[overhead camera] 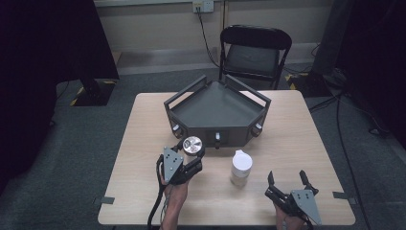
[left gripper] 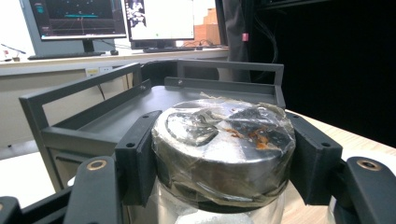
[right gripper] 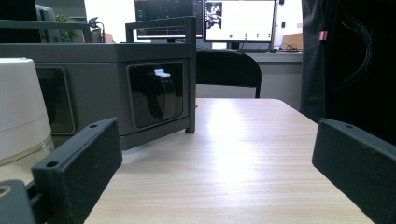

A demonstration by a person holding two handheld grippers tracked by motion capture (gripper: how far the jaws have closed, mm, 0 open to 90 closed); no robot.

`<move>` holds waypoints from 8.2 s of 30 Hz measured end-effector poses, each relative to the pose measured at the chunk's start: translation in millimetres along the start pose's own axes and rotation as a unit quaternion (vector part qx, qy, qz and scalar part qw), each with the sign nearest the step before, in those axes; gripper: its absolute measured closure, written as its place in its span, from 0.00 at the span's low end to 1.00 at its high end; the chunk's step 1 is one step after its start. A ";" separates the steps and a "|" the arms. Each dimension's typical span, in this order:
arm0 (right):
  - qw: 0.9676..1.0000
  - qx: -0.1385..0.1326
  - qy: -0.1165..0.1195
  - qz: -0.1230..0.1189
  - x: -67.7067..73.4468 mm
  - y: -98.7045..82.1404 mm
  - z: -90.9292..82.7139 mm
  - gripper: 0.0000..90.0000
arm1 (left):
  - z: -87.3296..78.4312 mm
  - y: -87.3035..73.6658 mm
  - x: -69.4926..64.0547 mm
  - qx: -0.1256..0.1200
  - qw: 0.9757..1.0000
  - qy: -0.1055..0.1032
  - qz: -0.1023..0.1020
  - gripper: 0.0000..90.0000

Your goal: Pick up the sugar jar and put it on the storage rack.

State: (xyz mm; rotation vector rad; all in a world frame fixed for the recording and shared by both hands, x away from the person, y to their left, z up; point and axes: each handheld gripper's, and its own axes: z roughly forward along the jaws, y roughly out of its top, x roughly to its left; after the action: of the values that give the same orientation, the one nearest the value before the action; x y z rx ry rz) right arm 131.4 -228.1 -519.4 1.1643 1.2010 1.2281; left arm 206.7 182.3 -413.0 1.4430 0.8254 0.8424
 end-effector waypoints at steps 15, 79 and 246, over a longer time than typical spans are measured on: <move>1.000 0.000 0.000 0.000 -0.1 0.0 -0.1 0.01 | 13.8 24.2 5.8 -0.010 1.000 -0.011 0.019 0.39; 1.000 0.002 0.008 0.001 -2.9 0.8 0.1 0.01 | 142.5 55.9 5.2 0.027 0.995 0.092 -0.033 0.39; 1.000 0.001 -0.003 -0.002 1.4 0.2 -0.4 0.01 | -32.6 -92.6 -30.3 -0.018 0.987 0.150 -0.047 0.00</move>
State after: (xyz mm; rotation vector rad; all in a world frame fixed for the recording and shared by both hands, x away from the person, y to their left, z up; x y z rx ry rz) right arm 131.0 -226.7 -519.2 1.1650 1.1997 1.2209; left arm 162.7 174.9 -505.5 1.2504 1.0898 1.0113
